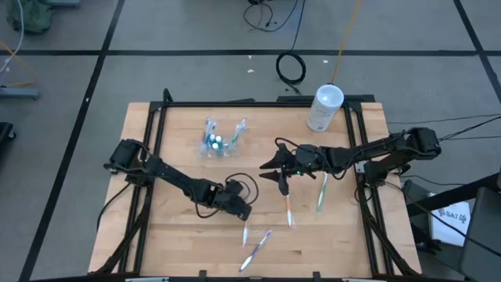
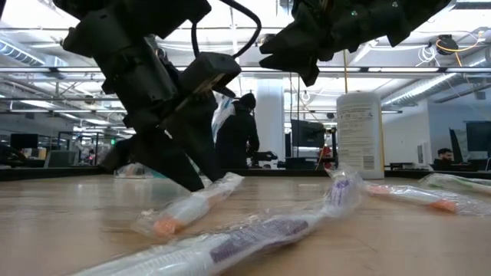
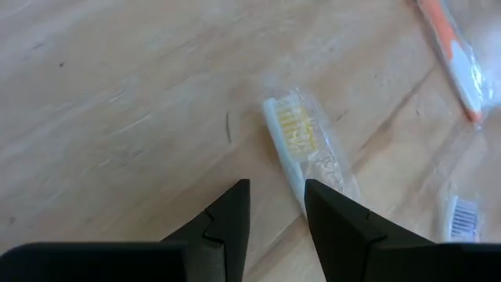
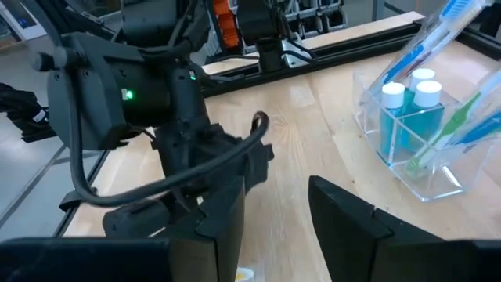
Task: Pick & Place toothbrushing station
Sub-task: Put the left orange toothbrush into the left compartment of the transparent organizer
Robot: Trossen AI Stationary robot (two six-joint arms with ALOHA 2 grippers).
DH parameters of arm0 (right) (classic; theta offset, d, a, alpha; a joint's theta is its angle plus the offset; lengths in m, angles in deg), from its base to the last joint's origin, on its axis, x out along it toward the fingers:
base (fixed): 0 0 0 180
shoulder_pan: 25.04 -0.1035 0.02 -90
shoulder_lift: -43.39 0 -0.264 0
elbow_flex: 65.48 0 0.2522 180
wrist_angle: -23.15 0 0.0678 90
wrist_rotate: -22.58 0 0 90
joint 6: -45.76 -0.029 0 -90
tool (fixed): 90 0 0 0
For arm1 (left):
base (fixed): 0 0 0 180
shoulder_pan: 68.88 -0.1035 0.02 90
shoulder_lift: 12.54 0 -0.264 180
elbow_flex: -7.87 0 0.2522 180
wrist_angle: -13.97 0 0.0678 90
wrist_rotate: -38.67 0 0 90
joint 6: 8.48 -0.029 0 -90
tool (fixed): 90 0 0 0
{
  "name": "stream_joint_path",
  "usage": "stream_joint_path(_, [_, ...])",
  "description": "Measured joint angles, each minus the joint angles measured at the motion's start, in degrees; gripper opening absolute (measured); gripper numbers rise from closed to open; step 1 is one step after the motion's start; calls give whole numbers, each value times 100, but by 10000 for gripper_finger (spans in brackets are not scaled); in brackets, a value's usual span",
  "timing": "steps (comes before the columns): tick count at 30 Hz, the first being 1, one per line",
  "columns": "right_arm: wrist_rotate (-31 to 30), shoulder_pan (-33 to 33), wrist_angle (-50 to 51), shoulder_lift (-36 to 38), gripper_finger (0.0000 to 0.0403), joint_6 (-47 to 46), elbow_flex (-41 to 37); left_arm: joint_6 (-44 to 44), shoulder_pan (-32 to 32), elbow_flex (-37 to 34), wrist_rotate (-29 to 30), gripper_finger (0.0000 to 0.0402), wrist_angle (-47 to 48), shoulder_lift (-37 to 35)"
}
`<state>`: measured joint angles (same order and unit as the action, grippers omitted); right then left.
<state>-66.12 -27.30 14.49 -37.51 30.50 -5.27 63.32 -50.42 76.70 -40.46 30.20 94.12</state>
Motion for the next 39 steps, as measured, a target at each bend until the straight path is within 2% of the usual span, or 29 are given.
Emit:
stream_joint_path(5, [2, 0, -1, -2, 134, -5, 0, -285, 32, -13, -63, 131, 19, -269])
stream_joint_path(10, [2, 0, 1, -1, 134, -7, 0, -85, 169, -9, 366, 131, 23, -506])
stream_joint_path(19, [2, 0, -6, 0, 134, -7, 0, 226, 214, 250, 454, 131, 35, -59])
stream_joint_path(27, [2, 0, 5, 0, 134, -9, 0, -1, 83, 564, 91, 131, 108, 385])
stream_joint_path(33, [2, 0, 5, -2, 134, -9, 0, -285, -137, 602, -565, 131, 848, 438])
stream_joint_path(39, [2, 0, 12, 0, 134, -6, 0, -826, -166, 588, -598, 119, 1200, 440])
